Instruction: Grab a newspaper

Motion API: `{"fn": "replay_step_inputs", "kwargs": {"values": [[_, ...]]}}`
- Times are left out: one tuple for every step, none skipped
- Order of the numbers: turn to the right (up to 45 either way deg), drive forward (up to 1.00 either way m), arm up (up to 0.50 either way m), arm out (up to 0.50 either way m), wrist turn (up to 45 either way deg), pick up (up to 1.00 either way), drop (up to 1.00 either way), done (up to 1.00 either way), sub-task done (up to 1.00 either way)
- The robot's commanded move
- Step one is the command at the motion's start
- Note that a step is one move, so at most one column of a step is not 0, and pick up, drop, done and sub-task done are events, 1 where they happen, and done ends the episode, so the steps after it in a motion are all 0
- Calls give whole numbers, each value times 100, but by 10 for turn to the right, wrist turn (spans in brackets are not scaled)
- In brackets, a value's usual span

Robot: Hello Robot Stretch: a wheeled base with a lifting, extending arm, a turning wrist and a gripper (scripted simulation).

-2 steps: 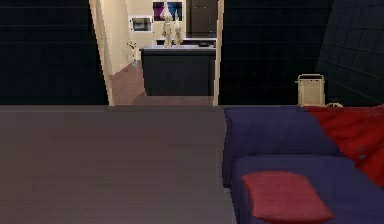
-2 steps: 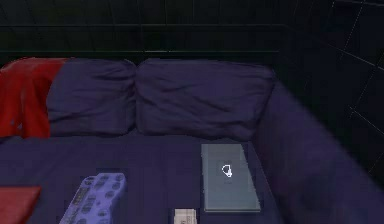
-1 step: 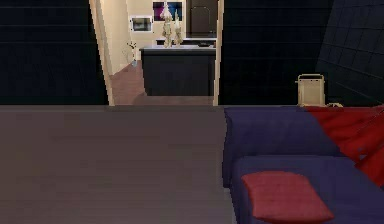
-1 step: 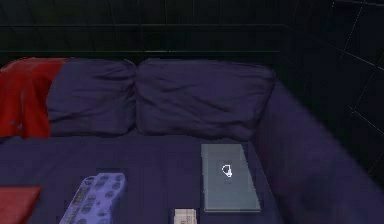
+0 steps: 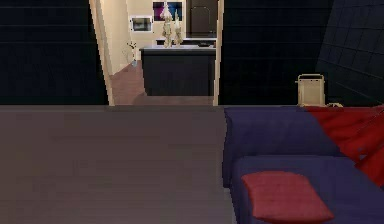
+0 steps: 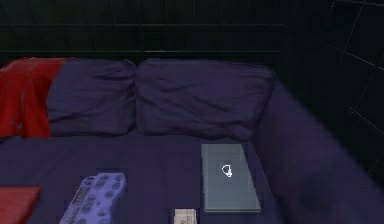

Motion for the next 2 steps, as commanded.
{"fn": "replay_step_inputs", "kwargs": {"values": [[0,0,0,0,450,0,0,0,0],[0,0,0,0,360,0,0,0,0]]}}
